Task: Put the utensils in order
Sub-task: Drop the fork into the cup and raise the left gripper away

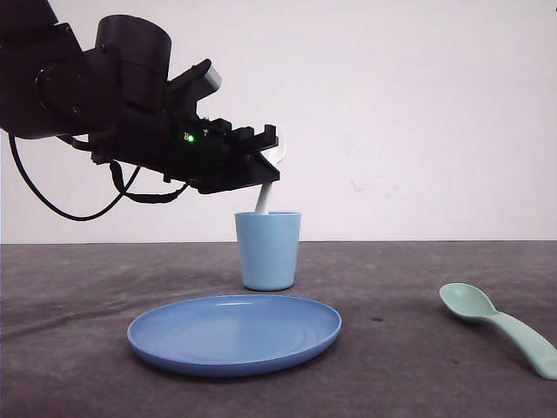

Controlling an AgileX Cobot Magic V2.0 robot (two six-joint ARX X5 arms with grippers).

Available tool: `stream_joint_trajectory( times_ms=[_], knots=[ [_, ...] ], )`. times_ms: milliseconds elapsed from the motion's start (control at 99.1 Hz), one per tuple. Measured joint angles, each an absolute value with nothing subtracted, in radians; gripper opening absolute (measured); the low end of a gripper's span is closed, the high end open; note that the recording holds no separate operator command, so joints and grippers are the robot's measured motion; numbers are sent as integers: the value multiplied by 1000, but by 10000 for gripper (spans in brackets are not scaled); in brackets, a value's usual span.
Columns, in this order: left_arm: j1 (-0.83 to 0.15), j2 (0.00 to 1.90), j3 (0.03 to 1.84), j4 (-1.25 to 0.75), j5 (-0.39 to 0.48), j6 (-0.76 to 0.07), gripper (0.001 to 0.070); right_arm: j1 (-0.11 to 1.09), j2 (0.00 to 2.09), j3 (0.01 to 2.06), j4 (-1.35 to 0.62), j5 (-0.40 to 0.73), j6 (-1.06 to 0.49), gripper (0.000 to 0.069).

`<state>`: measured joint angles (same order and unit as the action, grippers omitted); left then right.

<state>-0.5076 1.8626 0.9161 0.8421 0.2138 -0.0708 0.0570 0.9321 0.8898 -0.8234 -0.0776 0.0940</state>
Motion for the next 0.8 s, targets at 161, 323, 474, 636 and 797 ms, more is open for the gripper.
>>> stream_joint_trajectory(
  times_ms=[161, 323, 474, 636, 797],
  knots=[
    [-509, 1863, 916, 841, 214, -70, 288, 57, 932, 890, -823, -78, 94, 680],
    [-509, 1834, 916, 743, 214, -71, 297, 57, 932, 890, -823, -111, 94, 680],
    [-508, 1707, 915, 585, 214, -71, 297, 60, 941, 890, -822, -206, 94, 680],
    [-495, 1520, 916, 366, 212, -71, 297, 94, 1003, 890, -820, -283, 94, 680],
    [-459, 1348, 916, 107, 208, -71, 297, 143, 1085, 890, -796, -315, 95, 680]
  ],
)
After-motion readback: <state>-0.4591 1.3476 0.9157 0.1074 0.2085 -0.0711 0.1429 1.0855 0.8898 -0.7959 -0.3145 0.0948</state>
